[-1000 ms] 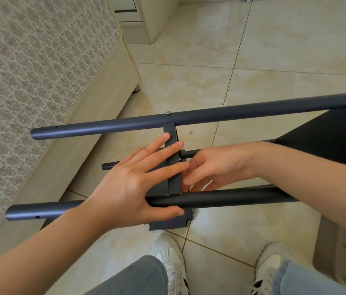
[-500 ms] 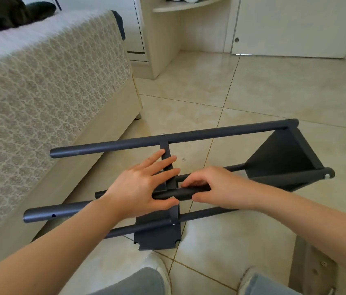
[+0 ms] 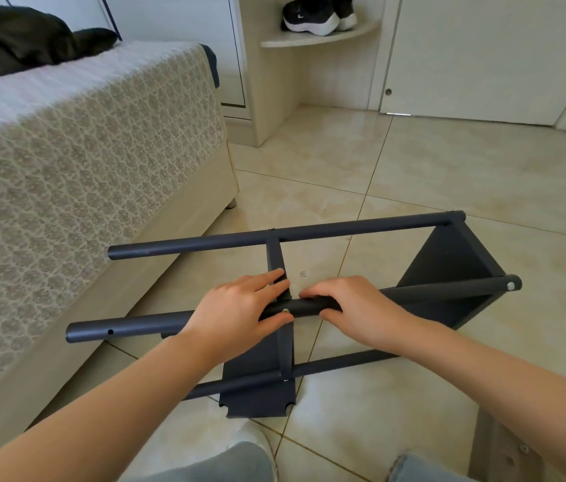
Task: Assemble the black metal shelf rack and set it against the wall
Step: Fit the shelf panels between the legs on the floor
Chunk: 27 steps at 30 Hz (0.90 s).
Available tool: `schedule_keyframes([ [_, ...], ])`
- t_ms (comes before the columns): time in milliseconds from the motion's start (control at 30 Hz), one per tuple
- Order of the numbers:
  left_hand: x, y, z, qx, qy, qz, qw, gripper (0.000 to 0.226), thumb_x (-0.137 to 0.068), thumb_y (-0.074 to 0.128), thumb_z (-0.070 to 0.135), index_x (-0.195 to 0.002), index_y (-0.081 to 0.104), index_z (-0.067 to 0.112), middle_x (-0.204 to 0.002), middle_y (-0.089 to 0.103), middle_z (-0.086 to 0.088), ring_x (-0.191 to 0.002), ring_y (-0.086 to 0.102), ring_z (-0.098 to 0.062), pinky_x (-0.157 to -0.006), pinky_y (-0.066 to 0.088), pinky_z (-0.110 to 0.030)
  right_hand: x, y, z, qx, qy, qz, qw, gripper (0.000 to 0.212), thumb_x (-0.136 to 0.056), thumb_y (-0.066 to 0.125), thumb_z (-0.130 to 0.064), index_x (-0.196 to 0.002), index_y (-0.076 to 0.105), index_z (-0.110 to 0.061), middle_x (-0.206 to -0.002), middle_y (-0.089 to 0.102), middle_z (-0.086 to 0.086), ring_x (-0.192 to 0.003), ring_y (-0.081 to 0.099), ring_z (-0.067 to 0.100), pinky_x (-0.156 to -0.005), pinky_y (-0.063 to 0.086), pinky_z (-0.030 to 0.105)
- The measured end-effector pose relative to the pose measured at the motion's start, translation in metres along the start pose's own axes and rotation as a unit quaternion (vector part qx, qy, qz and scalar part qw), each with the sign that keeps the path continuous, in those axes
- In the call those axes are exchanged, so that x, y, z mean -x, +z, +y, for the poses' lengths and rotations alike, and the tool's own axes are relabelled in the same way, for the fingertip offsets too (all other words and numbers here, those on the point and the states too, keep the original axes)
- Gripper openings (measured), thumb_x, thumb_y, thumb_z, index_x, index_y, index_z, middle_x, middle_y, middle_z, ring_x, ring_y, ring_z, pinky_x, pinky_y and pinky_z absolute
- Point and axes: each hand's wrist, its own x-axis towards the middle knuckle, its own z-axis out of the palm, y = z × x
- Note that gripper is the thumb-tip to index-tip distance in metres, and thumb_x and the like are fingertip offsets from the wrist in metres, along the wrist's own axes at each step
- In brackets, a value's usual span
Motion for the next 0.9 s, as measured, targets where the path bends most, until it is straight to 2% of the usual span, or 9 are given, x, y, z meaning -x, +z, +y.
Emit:
schedule_keyframes([
  [233, 0.017, -0.007, 0.004, 0.078, -0.032, 0.046, 0.995, 0.033, -0.099, 0.061, 0.026, -0.131, 0.066, 0.024, -0.126, 0.066, 0.010, -0.114, 0.061, -0.012, -0.094, 0.052, -0.028, 0.004, -0.002, -0.003, 0.029, 0.012, 0.017, 0.999, 0.032, -0.096, 0.058, -0.015, -0.126, 0.062, -0.024, -0.114, 0.065, -0.006, -0.101, 0.059, 0.010, -0.091, 0.048, 0.025],
  [400, 0.041, -0.014, 0.009, 0.116, -0.060, 0.111, 0.985, 0.030, -0.092, 0.070, 0.009, -0.121, 0.073, 0.017, -0.103, 0.072, 0.005, -0.097, 0.066, -0.015, -0.084, 0.058, -0.037, 0.011, -0.003, -0.009, 0.065, 0.026, 0.037, 0.997, 0.027, -0.097, 0.058, -0.021, -0.123, 0.062, -0.025, -0.109, 0.065, -0.007, -0.099, 0.059, 0.012, -0.089, 0.051, 0.033],
  [467, 0.051, -0.012, 0.014, 0.146, -0.081, 0.140, 0.976, 0.026, -0.090, 0.072, 0.009, -0.113, 0.076, 0.020, -0.093, 0.073, 0.010, -0.088, 0.067, -0.007, -0.081, 0.059, -0.027, 0.014, -0.003, -0.012, 0.077, 0.030, 0.046, 0.996, 0.024, -0.097, 0.057, -0.023, -0.121, 0.062, -0.025, -0.108, 0.065, -0.006, -0.098, 0.059, 0.013, -0.088, 0.052, 0.035],
  [533, 0.058, -0.010, 0.017, 0.220, -0.168, 0.116, 0.954, 0.017, -0.091, 0.072, 0.019, -0.105, 0.076, 0.028, -0.081, 0.071, 0.019, -0.080, 0.066, 0.000, -0.077, 0.053, -0.011, 0.014, -0.004, -0.015, 0.089, 0.033, 0.054, 0.994, 0.023, -0.097, 0.057, -0.023, -0.120, 0.062, -0.024, -0.107, 0.063, -0.005, -0.098, 0.058, 0.014, -0.088, 0.051, 0.036],
  [600, 0.061, -0.007, 0.017, 0.337, -0.285, 0.032, 0.897, 0.007, -0.092, 0.070, 0.028, -0.097, 0.074, 0.032, -0.077, 0.074, 0.016, -0.079, 0.068, 0.003, -0.077, 0.055, -0.013, 0.014, -0.004, -0.017, 0.097, 0.035, 0.060, 0.993, 0.023, -0.098, 0.056, -0.023, -0.120, 0.062, -0.024, -0.109, 0.061, -0.004, -0.100, 0.056, 0.014, -0.089, 0.051, 0.036],
  [667, 0.063, -0.003, 0.014, 0.488, -0.384, -0.020, 0.784, 0.012, -0.096, 0.067, 0.029, -0.106, 0.071, 0.023, -0.086, 0.078, 0.011, -0.082, 0.074, -0.004, -0.073, 0.059, -0.021, 0.015, -0.004, -0.018, 0.102, 0.034, 0.065, 0.992, 0.023, -0.098, 0.056, -0.023, -0.120, 0.061, -0.024, -0.110, 0.060, -0.005, -0.100, 0.056, 0.013, -0.089, 0.050, 0.035],
  [733, 0.066, 0.000, 0.010, 0.630, -0.434, 0.000, 0.644, 0.020, -0.097, 0.065, 0.026, -0.115, 0.067, 0.017, -0.096, 0.079, 0.002, -0.089, 0.076, -0.015, -0.068, 0.060, -0.025, 0.016, -0.003, -0.019, 0.109, 0.034, 0.066, 0.991, 0.023, -0.098, 0.056, -0.024, -0.121, 0.061, -0.024, -0.111, 0.060, -0.005, -0.102, 0.055, 0.014, -0.089, 0.050, 0.035],
  [800, 0.066, 0.001, 0.006, 0.720, -0.443, 0.058, 0.530, 0.023, -0.096, 0.066, 0.022, -0.118, 0.064, 0.013, -0.105, 0.077, -0.007, -0.094, 0.076, -0.024, -0.076, 0.061, -0.033, 0.017, -0.003, -0.019, 0.122, 0.033, 0.067, 0.990, 0.023, -0.098, 0.055, -0.025, -0.121, 0.061, -0.025, -0.112, 0.060, -0.005, -0.104, 0.053, 0.015, -0.089, 0.050, 0.036],
  [900, 0.059, 0.003, 0.004, 0.773, -0.451, 0.119, 0.430, 0.029, -0.094, 0.067, 0.019, -0.121, 0.064, 0.008, -0.109, 0.076, -0.014, -0.095, 0.075, -0.029, -0.094, 0.055, -0.044, 0.017, -0.003, -0.018, 0.141, 0.034, 0.076, 0.986, 0.023, -0.098, 0.055, -0.029, -0.121, 0.060, -0.026, -0.113, 0.059, -0.005, -0.105, 0.052, 0.015, -0.088, 0.050, 0.035],
])
